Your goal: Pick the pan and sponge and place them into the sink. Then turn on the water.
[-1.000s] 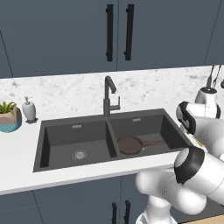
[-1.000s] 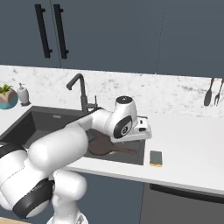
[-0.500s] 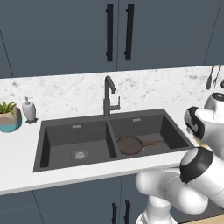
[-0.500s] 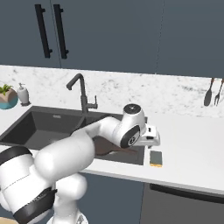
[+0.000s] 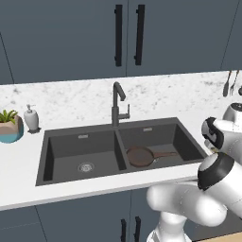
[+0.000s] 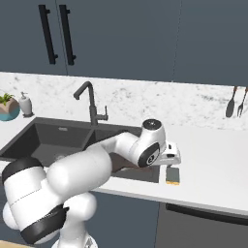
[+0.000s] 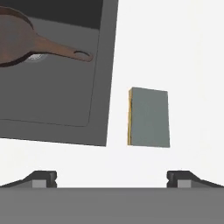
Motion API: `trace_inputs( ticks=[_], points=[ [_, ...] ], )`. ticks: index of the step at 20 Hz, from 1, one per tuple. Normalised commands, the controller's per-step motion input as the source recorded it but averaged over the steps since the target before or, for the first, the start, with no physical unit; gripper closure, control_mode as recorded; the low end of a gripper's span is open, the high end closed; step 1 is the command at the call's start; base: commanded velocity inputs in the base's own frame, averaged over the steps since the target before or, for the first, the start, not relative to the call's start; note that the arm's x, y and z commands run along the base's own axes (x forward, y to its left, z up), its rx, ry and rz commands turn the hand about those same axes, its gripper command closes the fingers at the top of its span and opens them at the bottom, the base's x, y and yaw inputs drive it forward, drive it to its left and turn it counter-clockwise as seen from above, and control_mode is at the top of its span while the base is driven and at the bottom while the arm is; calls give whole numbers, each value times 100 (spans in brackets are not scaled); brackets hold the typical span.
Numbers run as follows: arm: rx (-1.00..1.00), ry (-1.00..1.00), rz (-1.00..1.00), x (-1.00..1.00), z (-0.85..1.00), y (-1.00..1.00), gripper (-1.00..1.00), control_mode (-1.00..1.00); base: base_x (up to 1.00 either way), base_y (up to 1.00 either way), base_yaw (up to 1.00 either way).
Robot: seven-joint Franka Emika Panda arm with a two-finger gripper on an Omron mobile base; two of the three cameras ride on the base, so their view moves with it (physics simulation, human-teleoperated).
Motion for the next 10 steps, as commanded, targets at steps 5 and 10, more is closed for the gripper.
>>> trace_inputs(
  ticks=[5, 10],
  points=[
    [0, 0, 4, 6, -11, -27, -100, -100, 0, 0, 0],
    [0, 6, 1, 16, -20, -9, -100, -100, 0, 0, 0]
  ],
)
